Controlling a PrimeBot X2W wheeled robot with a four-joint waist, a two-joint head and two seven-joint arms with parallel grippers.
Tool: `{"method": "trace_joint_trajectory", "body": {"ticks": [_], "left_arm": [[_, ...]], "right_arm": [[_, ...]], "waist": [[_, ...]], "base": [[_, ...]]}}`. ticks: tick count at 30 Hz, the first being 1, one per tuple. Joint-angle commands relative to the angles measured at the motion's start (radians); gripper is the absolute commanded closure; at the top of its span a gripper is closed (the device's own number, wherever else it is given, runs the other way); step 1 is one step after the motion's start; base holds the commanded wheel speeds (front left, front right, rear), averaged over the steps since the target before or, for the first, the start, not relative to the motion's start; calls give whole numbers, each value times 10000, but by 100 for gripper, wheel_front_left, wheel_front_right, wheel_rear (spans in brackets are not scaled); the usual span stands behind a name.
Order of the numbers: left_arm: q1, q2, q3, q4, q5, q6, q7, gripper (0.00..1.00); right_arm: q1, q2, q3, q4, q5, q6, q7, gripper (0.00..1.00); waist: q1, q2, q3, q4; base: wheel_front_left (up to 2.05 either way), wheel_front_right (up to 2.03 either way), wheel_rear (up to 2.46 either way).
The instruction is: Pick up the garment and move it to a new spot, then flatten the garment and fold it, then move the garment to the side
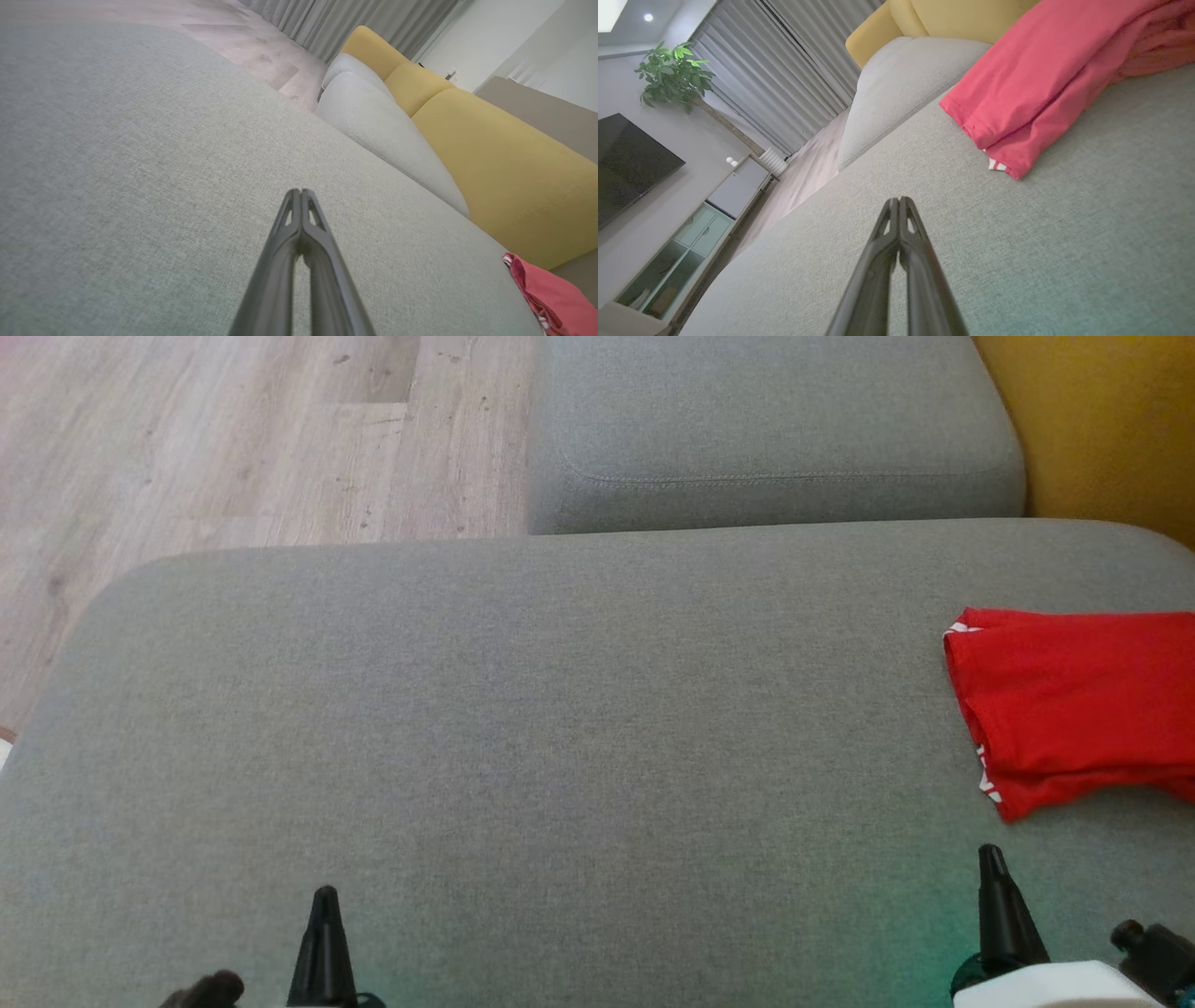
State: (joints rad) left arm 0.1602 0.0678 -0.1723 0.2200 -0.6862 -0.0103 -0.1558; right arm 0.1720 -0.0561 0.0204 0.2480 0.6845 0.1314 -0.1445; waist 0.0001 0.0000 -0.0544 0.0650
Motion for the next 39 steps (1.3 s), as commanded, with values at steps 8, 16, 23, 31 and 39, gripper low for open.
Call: {"method": "trace_joint_trajectory", "body": {"ticks": [8,16,23,31,39], "left_arm": [[-724,130,420,-219,-1148,-195,249,100],[-961,143,652,-166,-2212,-321,494,100],[-1119,149,811,-130,-2919,-404,662,100],[-1331,153,1028,-80,-3856,-516,890,100],[-1544,154,1250,-31,-4789,-627,1121,100]], "right_arm": [[-750,-152,-94,-256,1155,-3,277,100],[-1001,-159,-203,-231,2199,-4,526,100],[-1168,-162,-279,-214,2893,-4,695,100],[-1392,-162,-384,-191,3815,-5,922,100],[-1615,-161,-492,-168,4734,-5,1153,100]], "waist": [[-1,0,61,-69],[-1,0,125,-141],[-1,0,168,-189],[-1,0,225,-254],[-1,0,282,-318]], "base": [[0,0,0],[0,0,0],[0,0,0],[0,0,0],[0,0,0]]}}
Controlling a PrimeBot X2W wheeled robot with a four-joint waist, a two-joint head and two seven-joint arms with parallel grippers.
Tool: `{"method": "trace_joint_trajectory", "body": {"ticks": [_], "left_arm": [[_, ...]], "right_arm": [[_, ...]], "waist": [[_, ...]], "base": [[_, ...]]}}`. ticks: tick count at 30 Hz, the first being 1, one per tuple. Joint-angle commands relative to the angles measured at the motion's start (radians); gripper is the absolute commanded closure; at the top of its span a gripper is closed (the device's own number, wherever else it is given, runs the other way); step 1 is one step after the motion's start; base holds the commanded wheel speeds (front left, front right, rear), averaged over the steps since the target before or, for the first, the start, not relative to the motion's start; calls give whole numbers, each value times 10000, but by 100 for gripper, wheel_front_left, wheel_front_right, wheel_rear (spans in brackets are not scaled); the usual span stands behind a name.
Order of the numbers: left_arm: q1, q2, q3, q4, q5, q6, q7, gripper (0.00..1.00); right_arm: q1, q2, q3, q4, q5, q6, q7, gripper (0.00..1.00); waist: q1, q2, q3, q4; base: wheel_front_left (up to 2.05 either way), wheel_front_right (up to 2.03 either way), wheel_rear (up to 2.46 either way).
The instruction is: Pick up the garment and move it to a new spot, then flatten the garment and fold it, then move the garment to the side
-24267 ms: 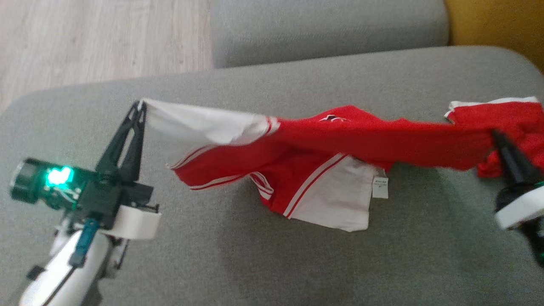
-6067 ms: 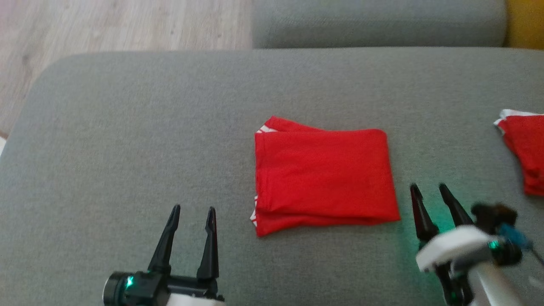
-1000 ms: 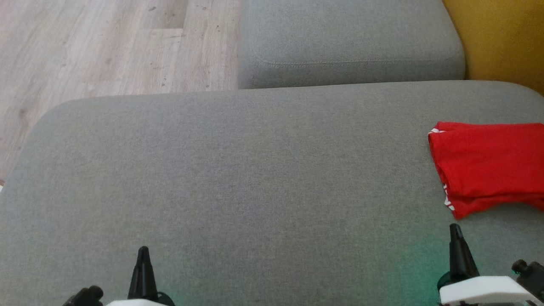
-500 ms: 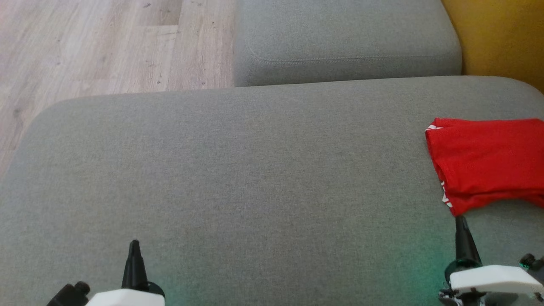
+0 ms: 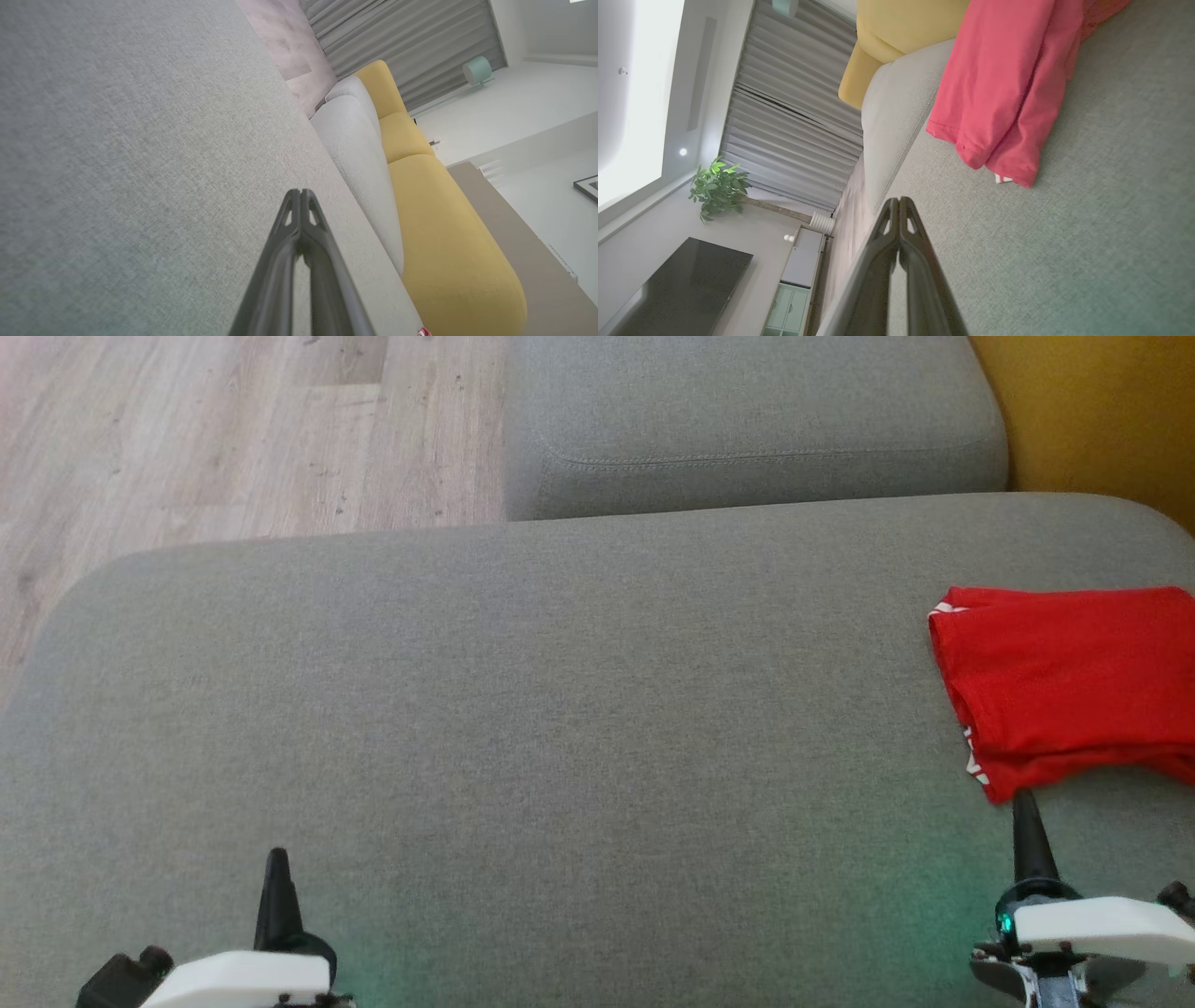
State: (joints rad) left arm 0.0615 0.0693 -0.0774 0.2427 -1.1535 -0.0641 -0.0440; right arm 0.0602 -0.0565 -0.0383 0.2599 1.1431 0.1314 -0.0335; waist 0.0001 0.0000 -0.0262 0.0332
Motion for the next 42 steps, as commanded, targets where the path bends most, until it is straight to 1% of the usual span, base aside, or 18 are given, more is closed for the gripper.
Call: {"method": "trace_joint_trajectory", "body": {"ticks": [1,42], "left_arm": [[-584,139,329,-251,-232,-103,33,100],[-1651,102,1495,3,-4842,-660,1235,100]], "right_arm": [[-525,-156,81,-284,262,-5,72,100],[-1646,-121,-498,-168,4817,-7,1253,100]], "waist": [[-1,0,7,-8],[-1,0,291,-329]], "base": [[0,0,0],[0,0,0]]}}
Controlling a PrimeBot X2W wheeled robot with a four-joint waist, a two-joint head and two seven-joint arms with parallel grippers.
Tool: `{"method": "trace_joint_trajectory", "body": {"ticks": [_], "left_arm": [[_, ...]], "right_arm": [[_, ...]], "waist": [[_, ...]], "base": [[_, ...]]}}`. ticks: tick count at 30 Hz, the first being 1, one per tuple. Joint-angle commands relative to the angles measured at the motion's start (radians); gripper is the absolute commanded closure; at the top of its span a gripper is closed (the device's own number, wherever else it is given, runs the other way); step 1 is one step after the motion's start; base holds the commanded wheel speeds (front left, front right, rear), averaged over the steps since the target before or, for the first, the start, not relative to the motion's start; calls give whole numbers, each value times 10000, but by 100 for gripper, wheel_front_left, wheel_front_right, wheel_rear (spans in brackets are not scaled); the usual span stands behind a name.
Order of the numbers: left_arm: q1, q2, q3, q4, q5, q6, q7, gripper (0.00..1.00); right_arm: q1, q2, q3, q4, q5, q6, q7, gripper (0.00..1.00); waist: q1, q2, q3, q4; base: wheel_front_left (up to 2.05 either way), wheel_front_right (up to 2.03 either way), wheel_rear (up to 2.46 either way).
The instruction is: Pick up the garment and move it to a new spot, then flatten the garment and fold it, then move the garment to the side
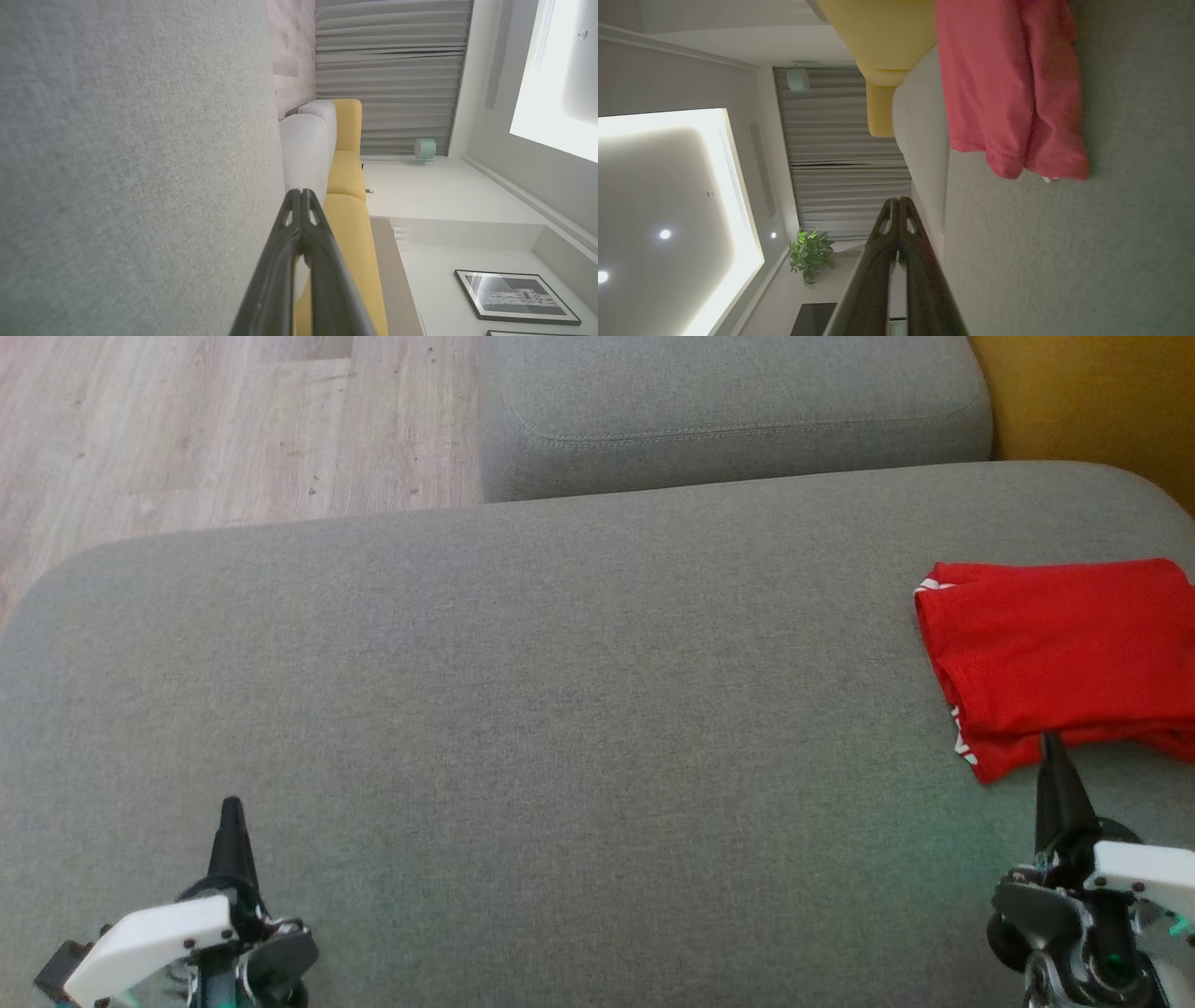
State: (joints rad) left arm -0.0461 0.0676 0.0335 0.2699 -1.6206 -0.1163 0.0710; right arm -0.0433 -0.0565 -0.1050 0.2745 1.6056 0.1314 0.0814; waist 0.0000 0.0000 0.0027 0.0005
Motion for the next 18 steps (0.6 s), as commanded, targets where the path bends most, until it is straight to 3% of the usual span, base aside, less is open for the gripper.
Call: {"method": "trace_joint_trajectory", "body": {"ticks": [1,18], "left_arm": [[-586,116,402,-267,-215,-144,99,100],[-592,63,476,-262,-153,-144,159,100]], "right_arm": [[-623,-119,161,-312,237,-7,118,100],[-628,-83,110,-309,194,-7,159,100]], "waist": [[0,0,5,-5],[0,0,4,-5]], "base": [[0,0,0],[0,0,0]]}}
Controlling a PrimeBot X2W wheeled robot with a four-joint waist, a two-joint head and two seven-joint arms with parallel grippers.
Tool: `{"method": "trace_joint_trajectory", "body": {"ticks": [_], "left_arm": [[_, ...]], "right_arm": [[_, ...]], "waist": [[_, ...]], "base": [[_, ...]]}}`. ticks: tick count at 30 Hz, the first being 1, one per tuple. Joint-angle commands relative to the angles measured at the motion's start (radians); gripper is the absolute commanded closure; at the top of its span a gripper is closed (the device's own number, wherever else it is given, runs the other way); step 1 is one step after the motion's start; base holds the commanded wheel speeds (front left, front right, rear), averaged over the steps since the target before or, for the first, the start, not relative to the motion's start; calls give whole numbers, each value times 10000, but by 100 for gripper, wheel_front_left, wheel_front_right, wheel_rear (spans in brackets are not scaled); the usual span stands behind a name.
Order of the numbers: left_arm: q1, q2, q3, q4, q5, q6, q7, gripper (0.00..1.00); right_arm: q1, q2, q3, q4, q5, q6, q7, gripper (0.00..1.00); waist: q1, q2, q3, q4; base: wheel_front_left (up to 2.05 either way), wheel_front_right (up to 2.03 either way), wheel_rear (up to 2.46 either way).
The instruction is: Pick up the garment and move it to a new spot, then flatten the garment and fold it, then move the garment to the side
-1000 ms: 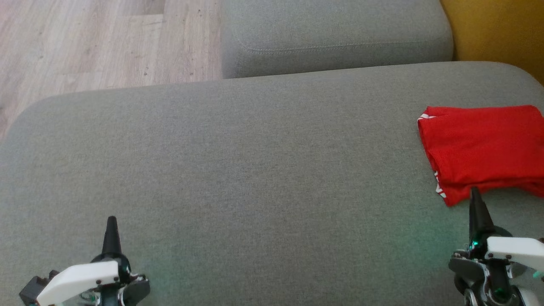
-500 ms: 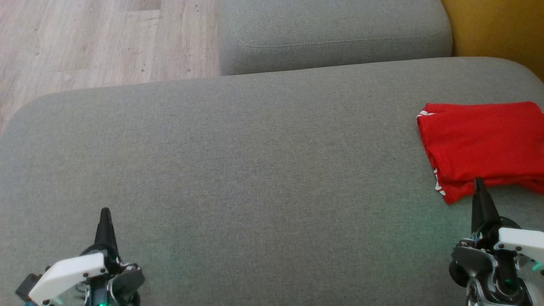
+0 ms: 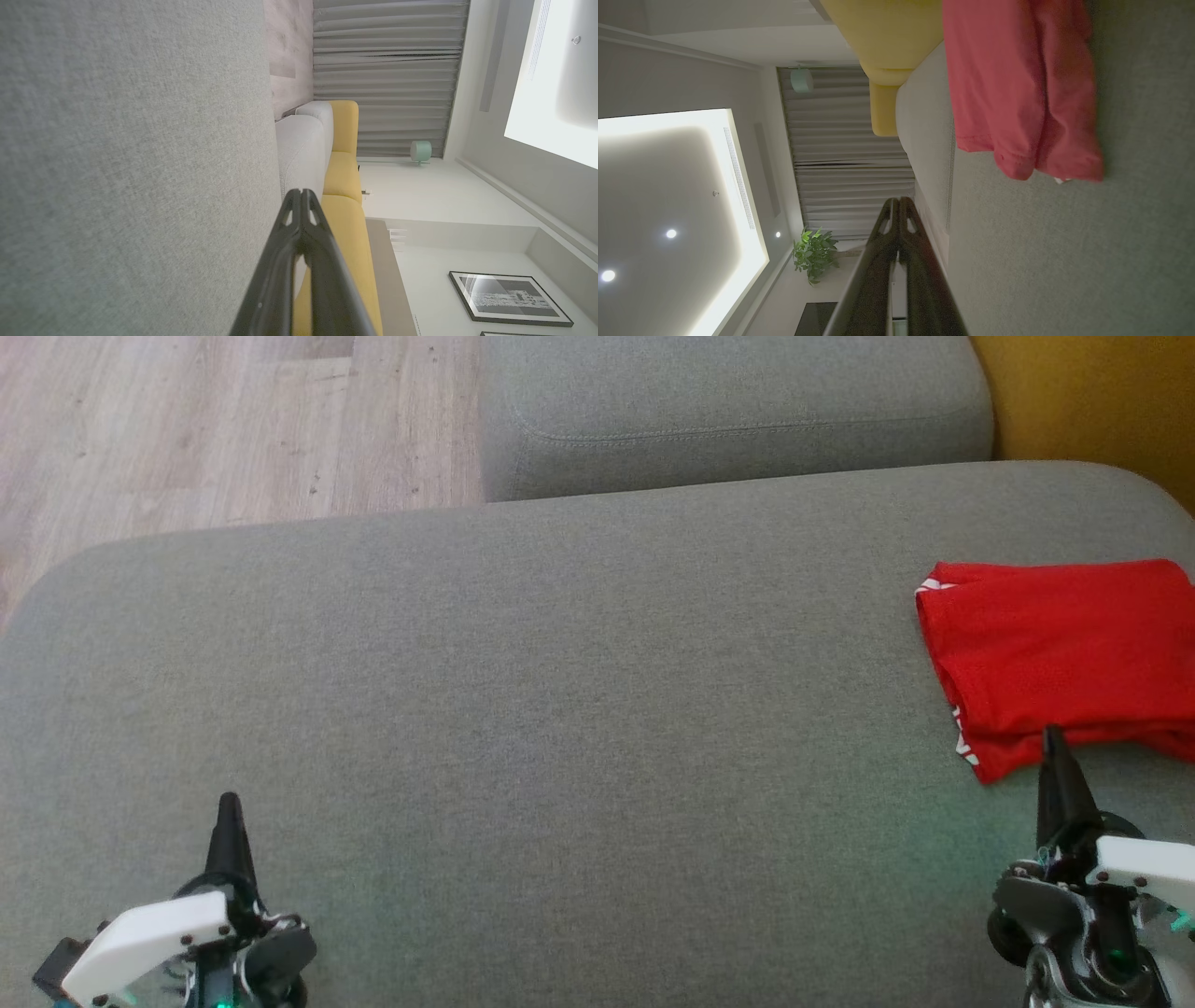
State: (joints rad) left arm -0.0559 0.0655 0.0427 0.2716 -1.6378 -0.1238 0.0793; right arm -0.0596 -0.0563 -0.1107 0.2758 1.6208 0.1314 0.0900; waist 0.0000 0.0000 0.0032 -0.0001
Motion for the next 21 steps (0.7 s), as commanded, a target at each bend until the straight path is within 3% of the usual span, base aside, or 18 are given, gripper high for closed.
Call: {"method": "trace_joint_trajectory", "body": {"ticks": [1,21], "left_arm": [[-493,81,388,-280,23,-69,80,100],[-499,30,460,-276,84,-69,138,100]], "right_arm": [[-465,-83,165,-322,41,-7,75,100],[-469,-49,117,-319,0,-7,113,100]], "waist": [[0,0,0,1],[0,0,0,1]], "base": [[0,0,0],[0,0,0]]}}
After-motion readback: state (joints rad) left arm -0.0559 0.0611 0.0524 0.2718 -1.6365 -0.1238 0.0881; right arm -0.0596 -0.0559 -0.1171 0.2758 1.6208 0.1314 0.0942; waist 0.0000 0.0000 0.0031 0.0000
